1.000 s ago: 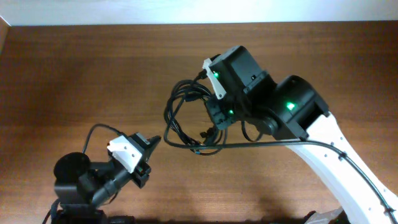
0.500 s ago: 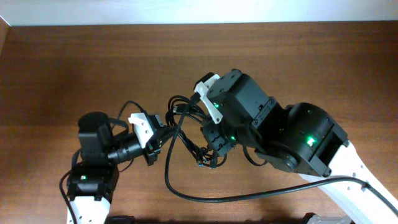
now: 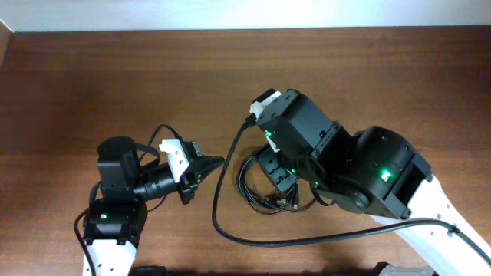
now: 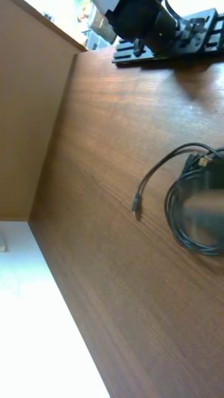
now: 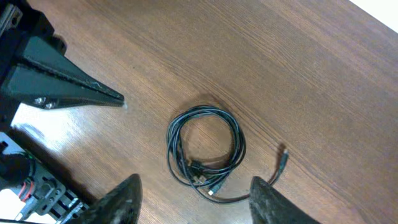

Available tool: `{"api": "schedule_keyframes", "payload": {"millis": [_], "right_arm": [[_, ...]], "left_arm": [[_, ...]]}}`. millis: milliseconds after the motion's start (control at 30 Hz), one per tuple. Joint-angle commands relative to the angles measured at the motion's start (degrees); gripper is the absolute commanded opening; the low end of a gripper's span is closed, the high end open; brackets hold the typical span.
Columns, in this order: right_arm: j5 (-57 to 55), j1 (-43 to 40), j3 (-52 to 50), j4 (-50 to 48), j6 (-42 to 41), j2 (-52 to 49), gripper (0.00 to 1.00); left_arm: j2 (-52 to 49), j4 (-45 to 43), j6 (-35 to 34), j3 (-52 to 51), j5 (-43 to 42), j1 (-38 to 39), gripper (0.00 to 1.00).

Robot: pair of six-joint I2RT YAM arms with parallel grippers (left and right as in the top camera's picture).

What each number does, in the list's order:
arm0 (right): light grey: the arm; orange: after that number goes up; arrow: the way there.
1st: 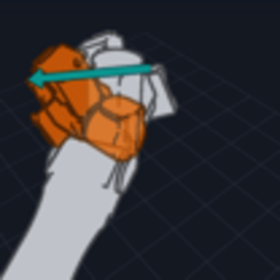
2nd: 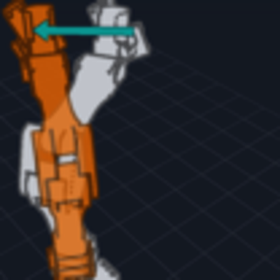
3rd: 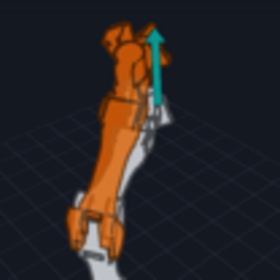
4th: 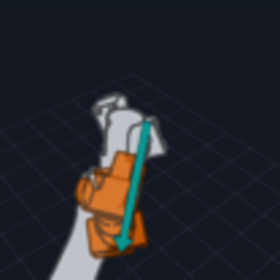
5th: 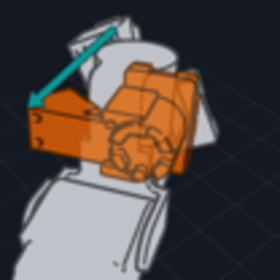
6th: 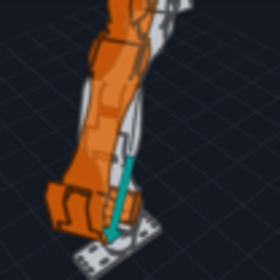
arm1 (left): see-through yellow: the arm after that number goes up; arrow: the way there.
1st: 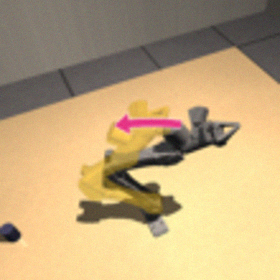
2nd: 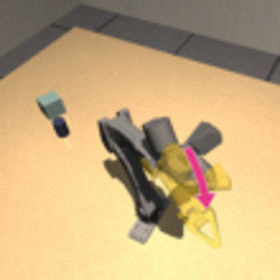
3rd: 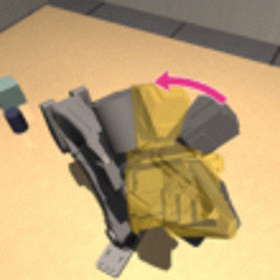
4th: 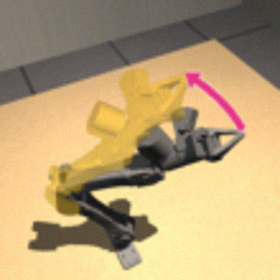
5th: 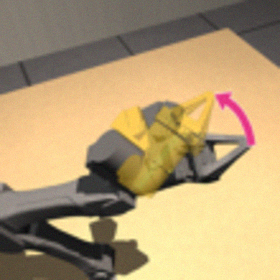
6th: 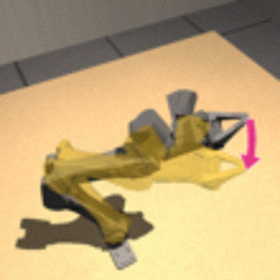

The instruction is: Untangle cables

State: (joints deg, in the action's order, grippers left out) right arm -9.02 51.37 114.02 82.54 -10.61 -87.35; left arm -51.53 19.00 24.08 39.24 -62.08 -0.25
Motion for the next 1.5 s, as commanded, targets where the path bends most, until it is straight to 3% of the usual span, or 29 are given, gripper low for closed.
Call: {"api": "schedule_keyframes", "payload": {"millis": [0,33,67,100,133,167,233,333,400,467,533,600,667,700,867,1067,1100,1133,1167,1200,1233,1267,1300,1367,1467], "right_arm": [[-4.94,0.35,1.29,0.94,-1.22,1.01,0.69],[-10.03,0.35,1.29,2.12,-5.09,0.81,0.72],[-16.17,0.35,1.29,4.33,-10.67,0.55,0.74],[-18.86,0.35,1.29,5.77,-14.08,0.5,0.75],[-20.31,0.35,1.29,6.78,-17.25,0.52,0.75],[-21.66,0.35,1.29,7.82,-20.72,0.55,0.75],[-23.71,0.35,1.29,9.11,-25.88,0.52,0.75],[-24.06,0.35,1.29,9.22,-27.63,0.52,0.76],[-24.0,0.37,1.29,9.51,-27.61,0.52,0.8],[-23.78,0.35,1.29,10.05,-27.61,0.52,0.82],[-23.06,0.35,1.29,10.27,-27.58,0.52,0.82],[-22.93,0.37,1.29,11.45,-27.41,0.52,0.82],[-22.95,0.35,1.29,13.18,-27.36,0.52,0.82],[-22.95,0.37,1.29,14.08,-27.36,0.52,0.82],[-24.63,0.39,1.29,14.38,-27.5,0.55,0.81],[-32.39,0.42,1.29,14.21,-33.4,0.81,0.82],[-32.17,0.42,1.29,14.36,-33.42,0.79,0.82],[-31.98,0.42,1.29,14.47,-33.4,0.74,0.73],[-31.98,0.42,1.29,14.75,-33.4,0.74,0.61],[-31.93,0.42,1.18,14.78,-33.38,0.74,0.55],[-31.93,0.42,0.72,14.78,-33.35,0.74,0.39],[-31.95,0.42,0.37,14.78,-33.38,0.74,0.12],[-31.98,0.42,0.31,14.78,-33.38,0.74,0.04],[-32.0,0.42,0.31,14.78,-33.38,0.74,0.04],[-32.2,0.35,0.15,14.78,-33.16,0.74,0.04]], "left_arm": [[0.37,0.7,-1.7,-0.42,0.44,-0.28,0.99],[0.31,1.57,-1.68,-0.46,0.7,-0.31,0.99],[-0.26,3.02,-1.68,-0.57,3.91,-0.28,0.88],[-1.31,5.44,-1.68,-0.79,10.12,-0.28,0.55],[-2.47,8.15,-1.7,-0.81,15.17,-0.28,0.32],[-4.28,11.19,-1.73,-0.81,19.45,-0.28,0.21],[-8.48,13.99,-2.93,-0.81,21.16,-0.28,0.13],[-16.85,13.6,-2.89,-0.81,21.35,0.63,0.15],[-23.74,11.65,3.69,-0.81,20.83,5.42,0.15],[-28.24,7.3,3.93,-0.61,21.38,11.19,0.31],[-31.91,0.09,3.91,-0.63,26.05,17.22,0.34],[-35.54,-8.31,3.91,-0.63,34.36,23.04,0.5],[-36.79,-13.62,3.89,-0.61,41.24,25.09,0.64],[-36.87,-15.87,3.89,-0.61,42.42,25.11,0.66],[-38.75,-22.43,1.07,-0.46,46.05,24.48,0.59],[-51.23,-29.73,-0.48,-0.46,44.94,24.48,0.55],[-52.46,-30.77,-0.7,-0.39,44.96,24.48,0.32],[-52.57,-30.77,-0.7,-0.2,44.96,24.48,0.0],[-52.43,-30.71,-0.9,0.02,44.94,24.48,0.0],[-51.91,-30.38,-1.84,0.42,44.92,24.48,0.0],[-50.34,-30.1,-4.55,0.63,44.68,24.52,0.0],[-48.65,-30.08,-6.29,0.63,44.3,24.52,0.06],[-45.77,-29.75,-6.95,0.63,44.3,24.52,0.0],[-40.44,-28.76,-6.1,0.63,44.59,24.41,0.0],[-23.56,-28.72,-5.57,2.38,47.28,22.62,0.0]]}}
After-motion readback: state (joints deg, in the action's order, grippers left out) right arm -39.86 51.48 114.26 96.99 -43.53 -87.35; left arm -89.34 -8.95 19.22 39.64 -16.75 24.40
